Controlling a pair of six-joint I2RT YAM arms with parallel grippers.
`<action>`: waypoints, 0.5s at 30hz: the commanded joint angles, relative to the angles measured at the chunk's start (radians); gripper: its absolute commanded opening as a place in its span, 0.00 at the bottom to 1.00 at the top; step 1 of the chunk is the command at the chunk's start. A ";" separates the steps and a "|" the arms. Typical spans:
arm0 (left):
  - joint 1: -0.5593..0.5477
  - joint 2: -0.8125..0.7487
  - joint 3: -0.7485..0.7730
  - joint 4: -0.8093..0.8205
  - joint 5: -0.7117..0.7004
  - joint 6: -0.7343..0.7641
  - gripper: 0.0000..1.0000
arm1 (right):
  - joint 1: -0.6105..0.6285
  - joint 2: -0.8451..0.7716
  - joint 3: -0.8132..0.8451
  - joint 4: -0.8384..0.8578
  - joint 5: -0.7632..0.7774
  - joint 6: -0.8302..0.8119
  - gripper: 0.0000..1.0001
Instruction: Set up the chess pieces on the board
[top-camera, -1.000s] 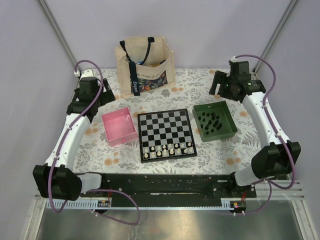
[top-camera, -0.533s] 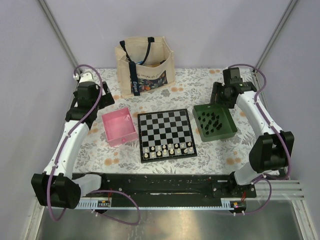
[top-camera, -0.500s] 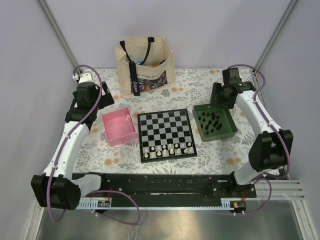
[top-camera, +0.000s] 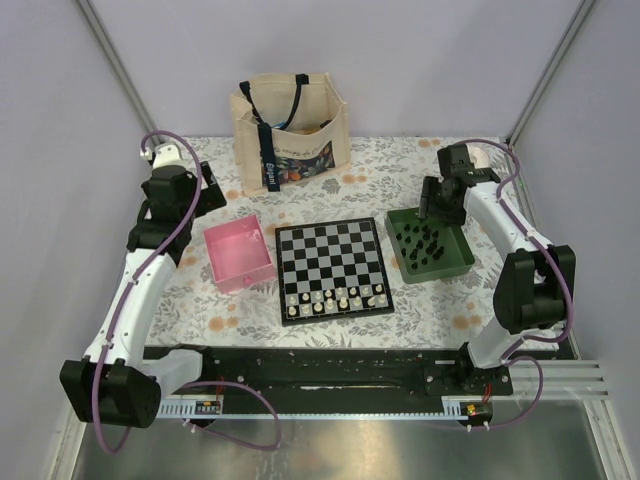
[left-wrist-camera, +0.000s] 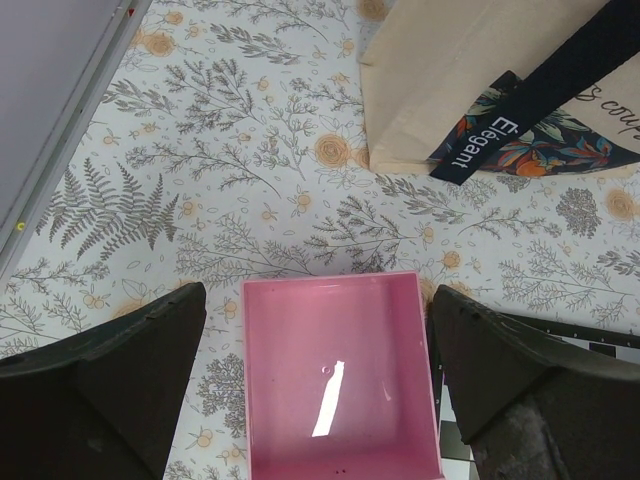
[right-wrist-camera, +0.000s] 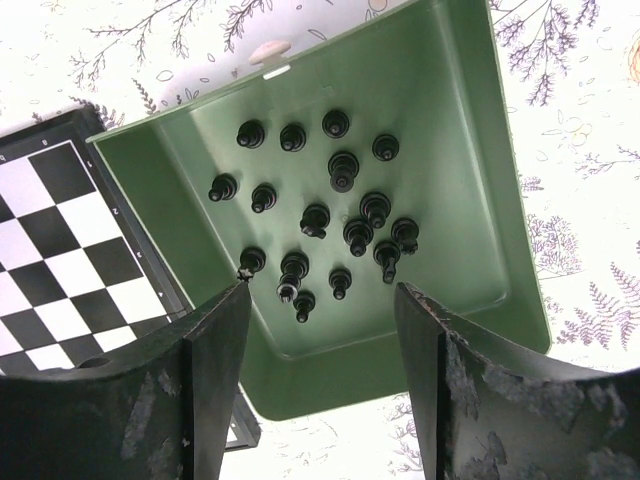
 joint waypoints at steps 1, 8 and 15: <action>0.002 -0.017 -0.005 0.043 -0.007 0.013 0.99 | 0.008 0.009 0.009 0.032 0.040 -0.017 0.68; 0.004 -0.012 -0.003 0.039 0.019 0.020 0.99 | 0.007 0.047 0.043 0.035 0.046 -0.014 0.65; 0.002 -0.012 -0.009 0.035 0.001 0.027 0.99 | 0.008 0.127 0.084 0.026 0.052 -0.017 0.59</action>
